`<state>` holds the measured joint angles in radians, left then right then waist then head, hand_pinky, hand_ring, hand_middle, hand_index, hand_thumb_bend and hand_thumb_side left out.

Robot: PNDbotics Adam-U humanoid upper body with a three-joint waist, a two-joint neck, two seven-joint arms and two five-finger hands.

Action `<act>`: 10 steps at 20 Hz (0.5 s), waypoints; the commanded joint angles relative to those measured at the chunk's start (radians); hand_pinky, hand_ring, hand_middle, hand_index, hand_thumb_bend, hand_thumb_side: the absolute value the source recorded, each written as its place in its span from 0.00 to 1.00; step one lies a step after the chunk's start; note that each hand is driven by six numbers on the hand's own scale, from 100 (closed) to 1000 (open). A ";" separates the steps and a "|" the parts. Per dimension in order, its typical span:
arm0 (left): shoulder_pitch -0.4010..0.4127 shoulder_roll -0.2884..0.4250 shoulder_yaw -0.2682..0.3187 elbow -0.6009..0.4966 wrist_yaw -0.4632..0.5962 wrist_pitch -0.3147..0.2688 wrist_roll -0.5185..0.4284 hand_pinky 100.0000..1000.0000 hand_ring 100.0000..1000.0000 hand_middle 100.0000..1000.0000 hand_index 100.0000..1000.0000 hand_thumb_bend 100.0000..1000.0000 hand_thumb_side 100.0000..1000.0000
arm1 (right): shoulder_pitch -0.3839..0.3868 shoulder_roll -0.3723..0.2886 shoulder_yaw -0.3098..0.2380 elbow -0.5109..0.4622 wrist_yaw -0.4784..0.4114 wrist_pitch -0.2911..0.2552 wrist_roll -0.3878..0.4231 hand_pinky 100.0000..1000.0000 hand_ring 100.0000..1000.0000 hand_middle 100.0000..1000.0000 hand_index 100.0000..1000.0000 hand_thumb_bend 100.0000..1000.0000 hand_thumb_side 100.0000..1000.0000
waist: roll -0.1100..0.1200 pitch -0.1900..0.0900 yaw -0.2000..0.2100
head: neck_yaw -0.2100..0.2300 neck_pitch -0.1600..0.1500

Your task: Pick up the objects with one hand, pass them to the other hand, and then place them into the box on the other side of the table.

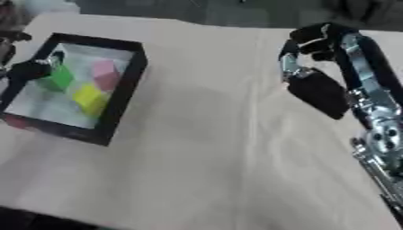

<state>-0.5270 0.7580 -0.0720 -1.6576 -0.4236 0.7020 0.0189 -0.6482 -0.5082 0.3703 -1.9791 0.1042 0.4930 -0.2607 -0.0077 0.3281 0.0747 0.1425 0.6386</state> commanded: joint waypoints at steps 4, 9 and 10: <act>0.017 -0.029 0.066 -0.093 0.312 -0.123 0.244 0.78 0.83 0.91 0.84 0.00 0.71 | 0.013 -0.034 -0.068 -0.021 0.025 -0.007 -0.086 0.78 0.73 0.68 0.68 0.00 0.43 | -0.002 -0.042 -0.001 | -0.022 -0.013; 0.039 -0.094 0.086 -0.136 0.636 -0.316 0.458 0.74 0.81 0.89 0.83 0.00 0.73 | 0.036 -0.040 -0.143 -0.021 0.034 -0.021 -0.191 0.79 0.81 0.78 0.70 0.00 0.34 | -0.003 -0.039 -0.001 | -0.038 -0.017; 0.042 -0.107 0.087 -0.141 0.686 -0.351 0.495 0.73 0.81 0.89 0.83 0.00 0.73 | 0.042 -0.040 -0.158 -0.021 0.034 -0.023 -0.215 0.80 0.83 0.80 0.71 0.00 0.33 | -0.004 -0.038 -0.001 | -0.041 -0.018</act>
<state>-0.4796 0.6441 -0.0033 -1.7739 0.1956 0.3923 0.4661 -0.5974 -0.5230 0.2409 -1.9794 0.1290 0.4724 -0.4474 -0.0077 0.3281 0.0740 0.1077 0.6309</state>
